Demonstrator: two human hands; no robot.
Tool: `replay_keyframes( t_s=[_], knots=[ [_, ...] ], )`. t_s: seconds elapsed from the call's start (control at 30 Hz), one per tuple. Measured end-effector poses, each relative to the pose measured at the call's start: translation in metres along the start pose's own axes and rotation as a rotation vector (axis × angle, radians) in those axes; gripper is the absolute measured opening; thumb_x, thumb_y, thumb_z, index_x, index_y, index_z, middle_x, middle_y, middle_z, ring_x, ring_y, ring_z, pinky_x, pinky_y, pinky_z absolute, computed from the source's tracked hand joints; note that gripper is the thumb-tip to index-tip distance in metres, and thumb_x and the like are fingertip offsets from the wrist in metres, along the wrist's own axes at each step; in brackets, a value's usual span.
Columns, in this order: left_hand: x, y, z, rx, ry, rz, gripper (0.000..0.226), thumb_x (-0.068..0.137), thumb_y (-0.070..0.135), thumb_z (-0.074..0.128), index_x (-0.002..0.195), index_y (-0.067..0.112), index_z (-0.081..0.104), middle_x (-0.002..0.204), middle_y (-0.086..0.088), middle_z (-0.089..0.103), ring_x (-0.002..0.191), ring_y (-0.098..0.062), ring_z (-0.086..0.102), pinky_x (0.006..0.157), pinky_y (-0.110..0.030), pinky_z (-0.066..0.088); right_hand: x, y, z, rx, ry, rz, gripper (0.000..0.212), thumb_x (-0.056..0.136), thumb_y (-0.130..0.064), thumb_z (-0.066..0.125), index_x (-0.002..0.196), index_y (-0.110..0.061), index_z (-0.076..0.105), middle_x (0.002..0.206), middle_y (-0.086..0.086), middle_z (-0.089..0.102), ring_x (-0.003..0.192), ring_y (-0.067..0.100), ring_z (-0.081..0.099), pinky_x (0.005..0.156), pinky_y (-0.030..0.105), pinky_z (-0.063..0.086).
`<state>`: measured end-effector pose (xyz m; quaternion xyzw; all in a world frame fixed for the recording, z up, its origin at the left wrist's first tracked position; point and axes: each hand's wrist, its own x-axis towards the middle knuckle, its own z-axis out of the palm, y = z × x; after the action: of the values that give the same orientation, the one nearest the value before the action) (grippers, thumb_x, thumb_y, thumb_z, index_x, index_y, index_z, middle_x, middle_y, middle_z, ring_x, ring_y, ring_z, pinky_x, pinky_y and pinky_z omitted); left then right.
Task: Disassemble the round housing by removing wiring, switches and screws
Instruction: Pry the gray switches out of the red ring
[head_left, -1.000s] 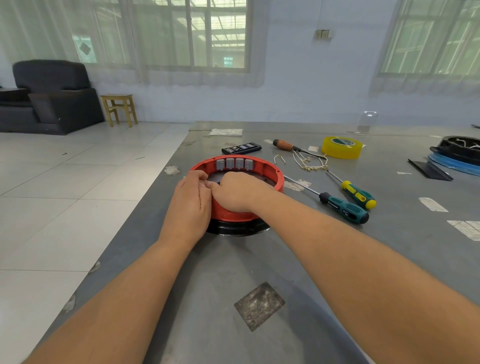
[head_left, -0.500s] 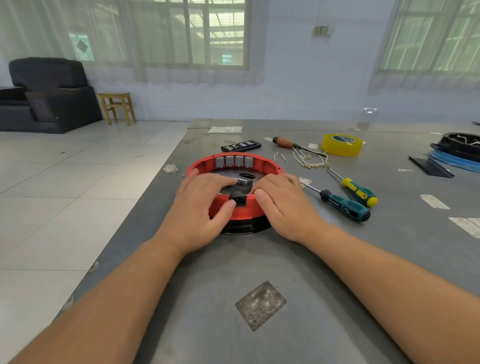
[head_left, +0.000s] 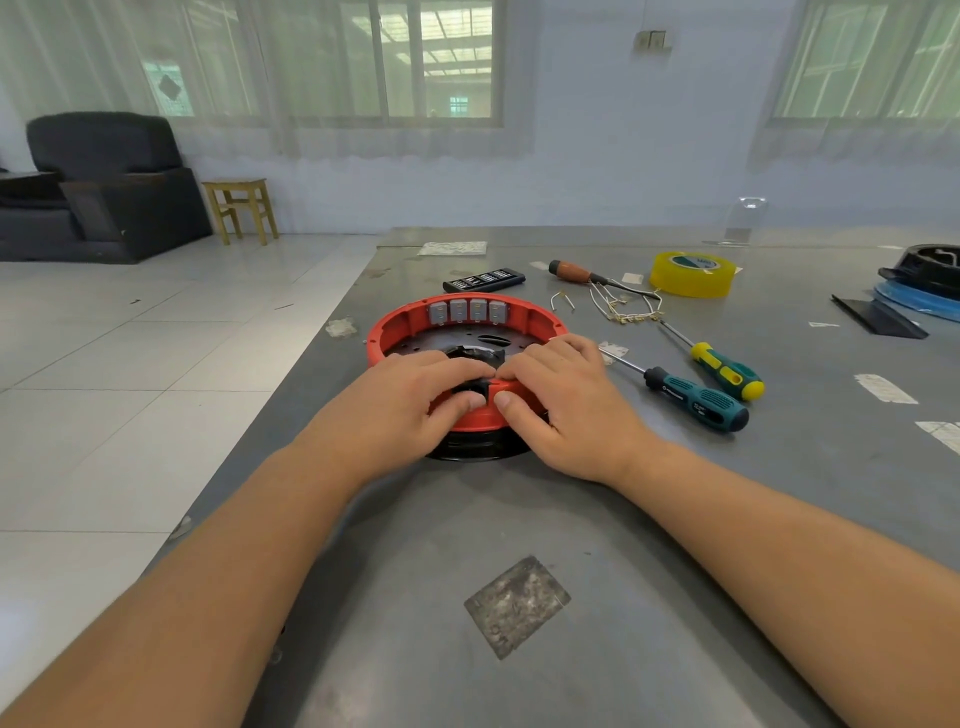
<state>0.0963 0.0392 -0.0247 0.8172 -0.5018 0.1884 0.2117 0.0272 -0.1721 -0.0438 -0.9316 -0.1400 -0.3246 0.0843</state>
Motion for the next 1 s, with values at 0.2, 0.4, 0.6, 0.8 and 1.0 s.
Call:
replay_keyframes(
  t_s=[0.2,0.4,0.6,0.8,1.0],
  knots=[
    [-0.019,-0.012,0.001,-0.085,0.036,-0.233,0.047,0.094,0.054,0.048,0.131,0.028,0.061,0.118,0.007,0.057,0.12,-0.012,0.047,0.105,-0.035,0.041,0.001,-0.009,-0.003,-0.123,0.038,-0.029,0.033,0.094,-0.051,0.05,0.11,-0.027,0.066,0.095,-0.011,0.069,0.091,0.019,0.063,0.099,0.044,0.04],
    [-0.024,-0.013,0.0,-0.122,0.069,-0.136,0.036,0.096,0.038,0.043,0.106,0.013,0.068,0.096,0.002,0.063,0.095,-0.014,0.052,0.088,-0.031,0.04,0.012,-0.031,-0.006,-0.106,0.047,-0.14,0.036,0.093,-0.042,0.058,0.123,-0.023,0.068,0.099,-0.004,0.068,0.087,0.021,0.066,0.077,0.039,0.051],
    [-0.024,-0.016,0.004,-0.137,0.093,-0.141,0.021,0.098,0.025,0.054,0.108,0.012,0.065,0.102,0.001,0.061,0.1,-0.015,0.052,0.091,-0.014,0.036,0.028,-0.04,-0.024,-0.223,-0.129,-0.179,0.037,0.096,-0.043,0.047,0.114,-0.021,0.071,0.114,0.0,0.062,0.095,0.024,0.064,0.067,0.04,0.055],
    [-0.023,-0.015,0.006,-0.128,0.076,-0.134,0.026,0.096,0.023,0.055,0.113,0.008,0.068,0.103,-0.006,0.064,0.099,-0.018,0.049,0.089,-0.024,0.035,0.049,-0.051,-0.037,-0.426,-0.364,-0.237,0.029,0.094,-0.037,0.043,0.099,-0.015,0.062,0.092,0.007,0.06,0.076,0.031,0.06,0.064,0.041,0.054],
    [-0.022,-0.015,0.007,-0.136,0.098,-0.125,0.025,0.096,0.024,0.054,0.11,0.009,0.067,0.1,-0.004,0.063,0.096,-0.017,0.047,0.086,-0.028,0.034,0.059,-0.054,-0.038,-0.571,-0.441,-0.324,0.021,0.093,-0.032,0.044,0.079,-0.017,0.047,0.068,0.001,0.043,0.05,0.018,0.035,0.047,0.03,0.034]
  ],
)
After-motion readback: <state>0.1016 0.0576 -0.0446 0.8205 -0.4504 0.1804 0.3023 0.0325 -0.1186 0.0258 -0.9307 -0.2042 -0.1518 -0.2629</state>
